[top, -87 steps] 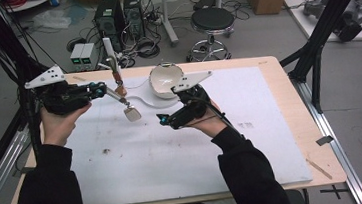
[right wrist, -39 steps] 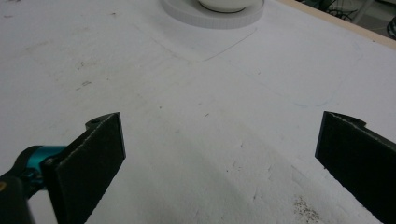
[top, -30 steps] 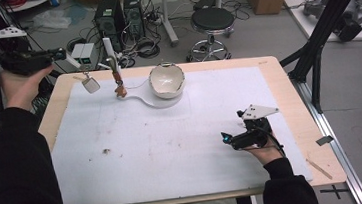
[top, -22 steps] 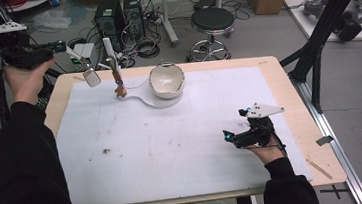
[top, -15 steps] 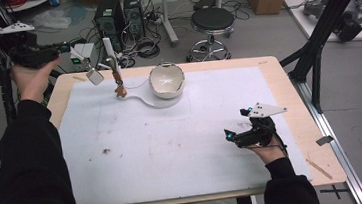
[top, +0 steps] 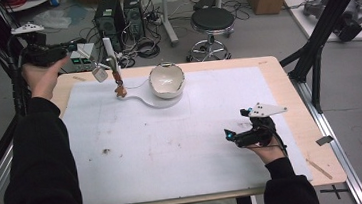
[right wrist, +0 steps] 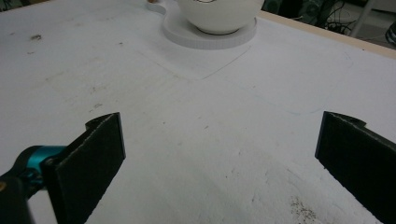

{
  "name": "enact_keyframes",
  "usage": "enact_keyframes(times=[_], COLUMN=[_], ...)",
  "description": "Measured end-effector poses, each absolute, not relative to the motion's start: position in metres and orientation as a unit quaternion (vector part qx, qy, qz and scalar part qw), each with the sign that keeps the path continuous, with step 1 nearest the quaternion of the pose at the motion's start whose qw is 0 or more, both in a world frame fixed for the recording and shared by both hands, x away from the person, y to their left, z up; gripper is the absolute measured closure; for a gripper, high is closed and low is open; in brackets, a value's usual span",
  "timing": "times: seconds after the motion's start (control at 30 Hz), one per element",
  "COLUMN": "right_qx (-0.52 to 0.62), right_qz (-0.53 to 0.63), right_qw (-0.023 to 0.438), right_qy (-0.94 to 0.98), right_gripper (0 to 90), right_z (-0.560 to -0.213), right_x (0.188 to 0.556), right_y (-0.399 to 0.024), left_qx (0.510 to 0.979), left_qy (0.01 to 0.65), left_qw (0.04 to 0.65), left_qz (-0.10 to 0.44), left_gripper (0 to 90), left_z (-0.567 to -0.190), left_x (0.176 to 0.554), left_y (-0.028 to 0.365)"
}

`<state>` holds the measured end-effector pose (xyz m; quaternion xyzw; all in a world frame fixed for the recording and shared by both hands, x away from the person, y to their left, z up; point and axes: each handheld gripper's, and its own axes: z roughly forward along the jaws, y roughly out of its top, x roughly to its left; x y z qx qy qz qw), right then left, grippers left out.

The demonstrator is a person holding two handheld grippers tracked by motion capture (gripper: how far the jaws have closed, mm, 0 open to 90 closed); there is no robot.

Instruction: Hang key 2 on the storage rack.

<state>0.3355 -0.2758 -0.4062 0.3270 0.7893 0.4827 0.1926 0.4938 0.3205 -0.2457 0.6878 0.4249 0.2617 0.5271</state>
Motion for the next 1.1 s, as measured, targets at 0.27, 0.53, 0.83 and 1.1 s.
enact_keyframes(times=[0.27, 0.53, 0.83, 1.1], right_qx=[0.33, 0.33, 0.332, 0.337], right_qz=[0.482, 0.479, 0.478, 0.48], right_qw=[0.193, 0.19, 0.192, 0.192], right_qy=[0.788, 0.791, 0.79, 0.787], right_gripper=[0.6, 0.6, 0.6, 0.6], right_z=[-0.407, -0.41, -0.41, -0.41], right_x=[0.335, 0.337, 0.336, 0.335], right_y=[-0.276, -0.275, -0.277, -0.279], left_qx=[0.678, 0.678, 0.692, 0.702], left_qy=[0.421, 0.414, 0.411, 0.407], left_qw=[0.544, 0.55, 0.54, 0.539], left_qz=[0.259, 0.257, 0.246, 0.228], left_gripper=[82.4, 82.3, 82.2, 81.8], left_z=[-0.249, -0.254, -0.257, -0.259], left_x=[0.5, 0.504, 0.504, 0.504], left_y=[0.319, 0.314, 0.306, 0.295])
